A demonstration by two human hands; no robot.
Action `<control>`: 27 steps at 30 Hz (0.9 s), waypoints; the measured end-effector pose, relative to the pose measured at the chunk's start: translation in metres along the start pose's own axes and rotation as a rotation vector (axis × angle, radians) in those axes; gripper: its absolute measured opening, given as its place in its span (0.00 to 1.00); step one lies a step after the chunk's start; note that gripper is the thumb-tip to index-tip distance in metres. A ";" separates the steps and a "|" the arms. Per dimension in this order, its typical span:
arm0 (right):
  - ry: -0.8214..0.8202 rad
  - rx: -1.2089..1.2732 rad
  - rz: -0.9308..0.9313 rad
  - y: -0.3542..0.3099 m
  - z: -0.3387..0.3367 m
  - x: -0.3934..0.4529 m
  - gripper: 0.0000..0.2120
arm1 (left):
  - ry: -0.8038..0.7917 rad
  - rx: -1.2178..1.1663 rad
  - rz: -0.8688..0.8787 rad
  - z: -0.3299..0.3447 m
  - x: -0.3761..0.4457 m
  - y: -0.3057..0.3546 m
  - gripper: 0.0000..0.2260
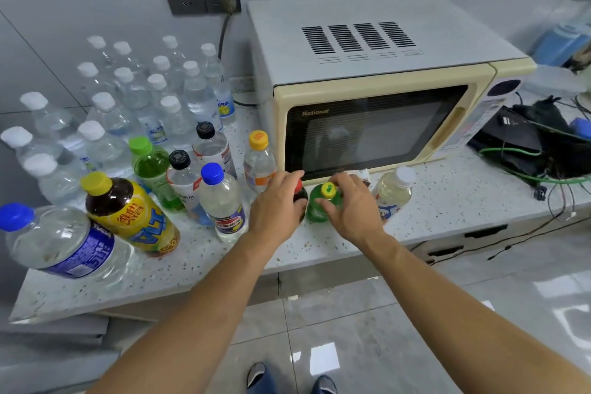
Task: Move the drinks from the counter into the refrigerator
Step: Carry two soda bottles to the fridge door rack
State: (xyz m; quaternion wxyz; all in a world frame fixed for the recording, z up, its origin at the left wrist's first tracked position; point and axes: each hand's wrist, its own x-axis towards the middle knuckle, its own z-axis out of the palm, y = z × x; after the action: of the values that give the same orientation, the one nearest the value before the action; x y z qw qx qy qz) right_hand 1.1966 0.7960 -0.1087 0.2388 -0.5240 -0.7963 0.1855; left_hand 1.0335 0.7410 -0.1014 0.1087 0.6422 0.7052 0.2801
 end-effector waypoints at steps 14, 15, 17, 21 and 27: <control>-0.072 0.282 0.190 0.011 0.034 -0.026 0.33 | 0.011 -0.407 -0.111 0.043 -0.032 -0.031 0.29; -0.085 0.280 0.189 0.012 0.033 -0.027 0.33 | 0.019 -0.410 -0.129 0.042 -0.032 -0.030 0.29; -0.091 0.311 0.191 0.013 0.030 -0.031 0.32 | 0.053 -0.411 -0.173 0.039 -0.036 -0.027 0.27; -0.073 0.440 0.179 0.017 0.021 -0.062 0.30 | 0.159 -0.501 -0.409 0.029 -0.074 -0.017 0.29; -0.155 0.599 0.118 0.022 0.015 -0.125 0.28 | 0.277 -0.914 -0.731 0.016 -0.161 -0.004 0.28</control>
State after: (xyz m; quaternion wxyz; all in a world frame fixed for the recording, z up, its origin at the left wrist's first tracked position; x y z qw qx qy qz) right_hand 1.2464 0.6884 -0.1566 0.3098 -0.4598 -0.6901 0.4650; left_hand 1.0633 0.5894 -0.1500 0.3702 0.2039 0.6959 0.5805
